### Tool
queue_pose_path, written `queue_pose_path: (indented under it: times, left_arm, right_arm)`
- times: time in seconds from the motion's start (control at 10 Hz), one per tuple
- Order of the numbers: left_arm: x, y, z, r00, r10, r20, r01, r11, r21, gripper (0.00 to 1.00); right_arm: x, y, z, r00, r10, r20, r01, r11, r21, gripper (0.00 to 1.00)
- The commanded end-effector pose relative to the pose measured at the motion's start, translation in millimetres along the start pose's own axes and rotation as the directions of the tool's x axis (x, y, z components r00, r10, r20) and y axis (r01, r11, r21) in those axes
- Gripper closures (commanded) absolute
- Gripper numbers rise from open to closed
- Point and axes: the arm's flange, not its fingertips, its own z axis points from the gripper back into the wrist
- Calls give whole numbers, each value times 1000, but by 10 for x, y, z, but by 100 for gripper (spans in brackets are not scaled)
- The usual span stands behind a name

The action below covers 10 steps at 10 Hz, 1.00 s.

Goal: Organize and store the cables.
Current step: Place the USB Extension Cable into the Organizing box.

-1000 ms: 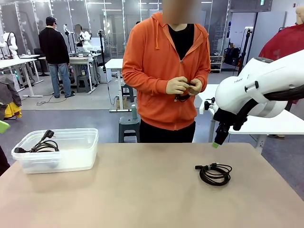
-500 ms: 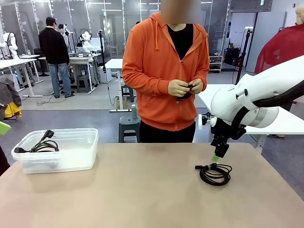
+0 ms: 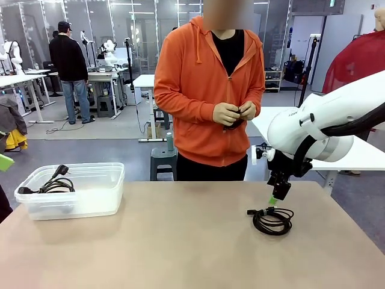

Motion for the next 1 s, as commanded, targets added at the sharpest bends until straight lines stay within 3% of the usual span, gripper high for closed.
queue_pose_path:
  times: [0.0,0.3,0.9]
  left_arm:
    - [17,3,-6,1000,-3,3,3,1000,5,0]
    - [17,3,-6,1000,-3,3,3,1000,5,0]
    - [17,3,-6,1000,-3,3,3,1000,5,0]
  right_arm:
    - [19,-125,-253,992,124,-35,-124,992,10,0]
    - [55,-262,-472,969,221,-109,-221,975,5,0]
    - [23,-425,-839,968,217,-128,-212,976,55,0]
